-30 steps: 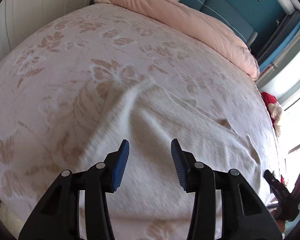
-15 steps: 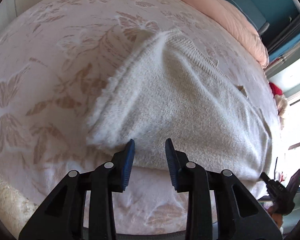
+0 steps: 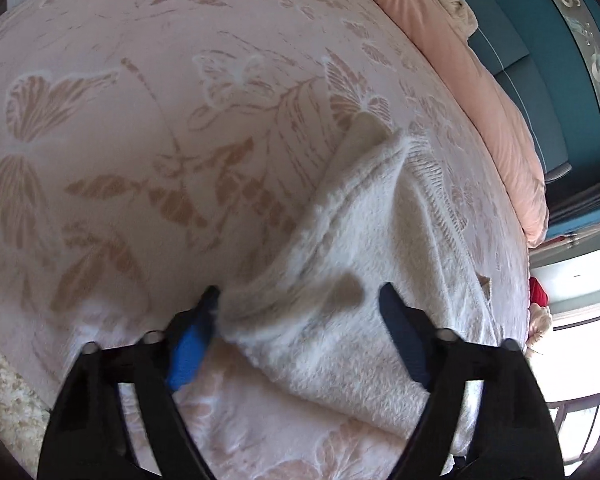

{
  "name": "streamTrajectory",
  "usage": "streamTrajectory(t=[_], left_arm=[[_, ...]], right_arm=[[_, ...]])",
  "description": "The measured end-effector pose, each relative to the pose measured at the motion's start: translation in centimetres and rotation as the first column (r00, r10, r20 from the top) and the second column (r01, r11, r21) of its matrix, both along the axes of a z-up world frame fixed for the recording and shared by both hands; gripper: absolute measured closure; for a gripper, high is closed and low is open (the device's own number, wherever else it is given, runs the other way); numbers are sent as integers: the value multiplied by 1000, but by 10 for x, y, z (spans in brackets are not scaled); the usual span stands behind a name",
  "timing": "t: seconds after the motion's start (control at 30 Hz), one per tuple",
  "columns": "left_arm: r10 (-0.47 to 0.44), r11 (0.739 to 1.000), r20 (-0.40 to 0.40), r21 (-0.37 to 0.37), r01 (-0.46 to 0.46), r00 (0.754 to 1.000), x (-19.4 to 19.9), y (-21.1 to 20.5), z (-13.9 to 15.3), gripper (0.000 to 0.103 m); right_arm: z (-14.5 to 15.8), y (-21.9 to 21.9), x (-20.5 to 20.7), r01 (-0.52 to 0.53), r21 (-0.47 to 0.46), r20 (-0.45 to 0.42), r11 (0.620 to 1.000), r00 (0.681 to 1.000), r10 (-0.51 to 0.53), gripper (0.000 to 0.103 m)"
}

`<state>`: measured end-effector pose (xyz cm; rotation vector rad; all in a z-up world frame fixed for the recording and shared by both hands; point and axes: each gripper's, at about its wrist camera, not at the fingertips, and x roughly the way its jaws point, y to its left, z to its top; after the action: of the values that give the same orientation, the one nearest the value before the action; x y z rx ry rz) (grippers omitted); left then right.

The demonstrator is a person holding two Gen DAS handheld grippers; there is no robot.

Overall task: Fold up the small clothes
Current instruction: 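Reposition both grippers at the folded edge of the sweater, then grasp the folded edge with both grippers to fold again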

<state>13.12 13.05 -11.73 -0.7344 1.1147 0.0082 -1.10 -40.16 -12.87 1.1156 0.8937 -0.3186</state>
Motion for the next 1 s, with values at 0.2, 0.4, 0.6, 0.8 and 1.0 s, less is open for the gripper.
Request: streamTrajectory(t=[0.2,0.4,0.6,0.8,1.0], left_arm=[[-121,992,59,-21,122,991,-8,7,67,88],[-157,986,-39,47,158,987,-74,30,73,88],[-154,981,-138,96,168,978,-112,22,15,80],[-191,945,86,285,159,978,-84,19,91,45],[-288,931,95,262,255,953,-1,-16,77,28]], right_arm=[[86,13,-7,-140,-69,161,988,976,149,88],[50,19,-75,-229,-167,-74,959,973,219,87],[27,14,-119,-192,-156,-148,969,974,169,72],[97,-5,-94,-193,-461,-121,866,981,154,45],[79,9,6,-344,-471,-149,812,938,311,38]])
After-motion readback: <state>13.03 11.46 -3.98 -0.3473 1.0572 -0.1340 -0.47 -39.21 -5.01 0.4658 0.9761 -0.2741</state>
